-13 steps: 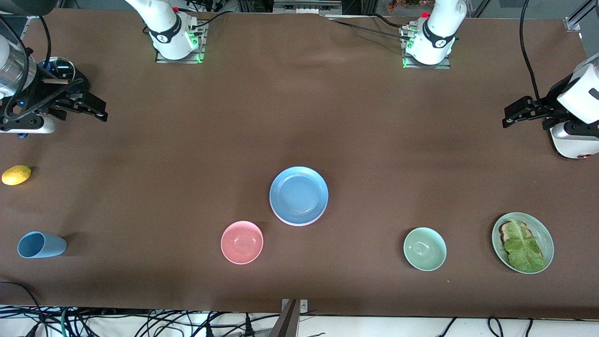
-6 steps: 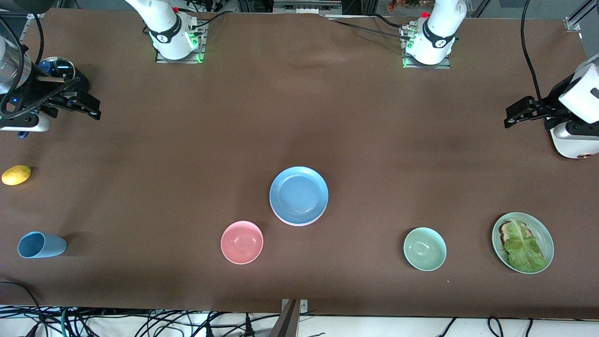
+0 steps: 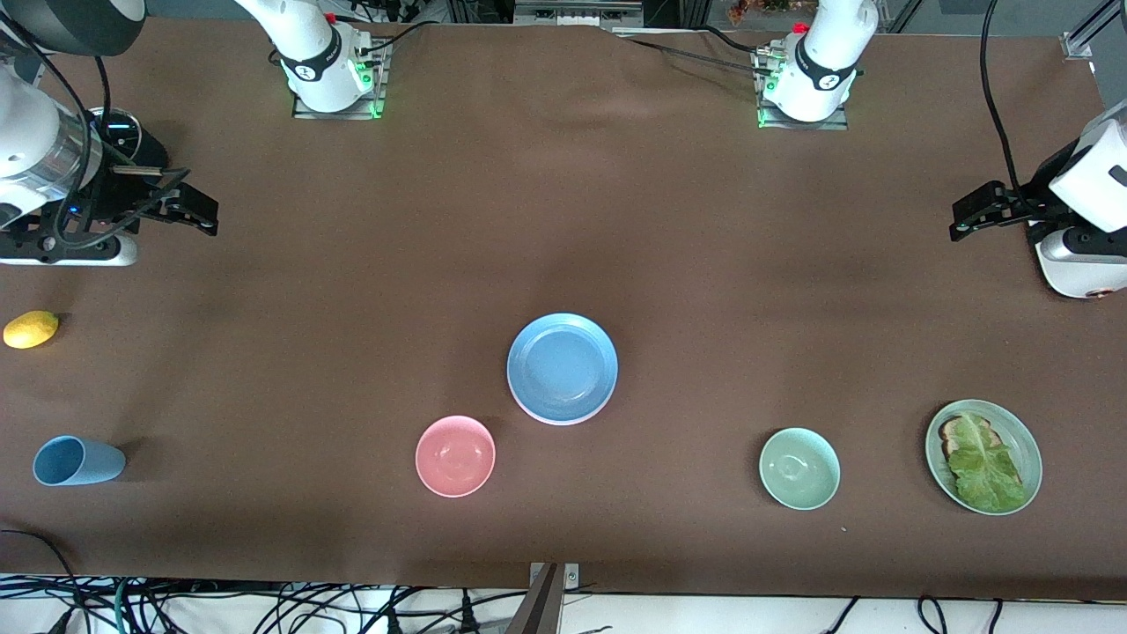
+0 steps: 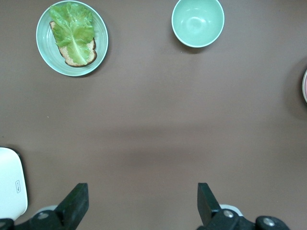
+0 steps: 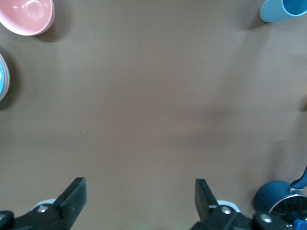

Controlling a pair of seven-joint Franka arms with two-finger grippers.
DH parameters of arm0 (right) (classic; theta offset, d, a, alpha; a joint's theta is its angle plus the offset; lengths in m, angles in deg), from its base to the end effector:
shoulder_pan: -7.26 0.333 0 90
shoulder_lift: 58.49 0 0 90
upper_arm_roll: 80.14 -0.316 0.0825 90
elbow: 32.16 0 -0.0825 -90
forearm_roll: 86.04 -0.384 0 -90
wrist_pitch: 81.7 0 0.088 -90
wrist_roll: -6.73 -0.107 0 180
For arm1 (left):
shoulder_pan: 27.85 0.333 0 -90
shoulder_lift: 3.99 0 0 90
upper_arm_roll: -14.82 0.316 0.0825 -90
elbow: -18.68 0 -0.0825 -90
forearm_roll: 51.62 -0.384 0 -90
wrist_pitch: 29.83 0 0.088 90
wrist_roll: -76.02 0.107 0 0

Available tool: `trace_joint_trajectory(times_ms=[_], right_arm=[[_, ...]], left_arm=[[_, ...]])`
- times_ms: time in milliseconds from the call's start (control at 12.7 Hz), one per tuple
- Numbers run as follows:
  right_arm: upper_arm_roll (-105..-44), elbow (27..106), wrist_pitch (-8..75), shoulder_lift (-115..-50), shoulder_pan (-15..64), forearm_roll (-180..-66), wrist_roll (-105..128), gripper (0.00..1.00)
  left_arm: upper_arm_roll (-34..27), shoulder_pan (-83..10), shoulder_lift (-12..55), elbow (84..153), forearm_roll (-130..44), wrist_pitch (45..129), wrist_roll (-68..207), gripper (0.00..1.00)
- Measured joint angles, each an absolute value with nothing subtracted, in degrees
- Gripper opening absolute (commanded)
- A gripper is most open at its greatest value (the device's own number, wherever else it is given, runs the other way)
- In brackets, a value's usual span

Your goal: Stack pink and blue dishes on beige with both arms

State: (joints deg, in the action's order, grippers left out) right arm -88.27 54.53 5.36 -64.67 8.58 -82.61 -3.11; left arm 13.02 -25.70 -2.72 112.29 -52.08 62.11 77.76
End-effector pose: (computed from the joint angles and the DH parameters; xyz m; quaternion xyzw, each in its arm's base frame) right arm 0.5741 0.0844 0.5868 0.9985 -0.0035 -0.0457 0.0304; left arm 0.5615 0.0044 0.5853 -0.9996 0.0124 0.0257 0.0032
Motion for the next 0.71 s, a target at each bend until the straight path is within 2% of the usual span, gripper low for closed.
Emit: trace_joint_trajectory(times_ms=[237,710], right_arm=[[-88.5,54.1,5.3,-64.6,12.8,-82.6,-6.2,1.00],[-88.3,54.1,5.3,-64.6,13.2,-82.6,-6.2,1.00]], left_arm=[[13.0,-25.7,-2.7,112.3,-52.1,62.1,77.8,1.00],[12.9,-25.7,-2.7,112.3,-52.1,62.1,77.8,1.00]])
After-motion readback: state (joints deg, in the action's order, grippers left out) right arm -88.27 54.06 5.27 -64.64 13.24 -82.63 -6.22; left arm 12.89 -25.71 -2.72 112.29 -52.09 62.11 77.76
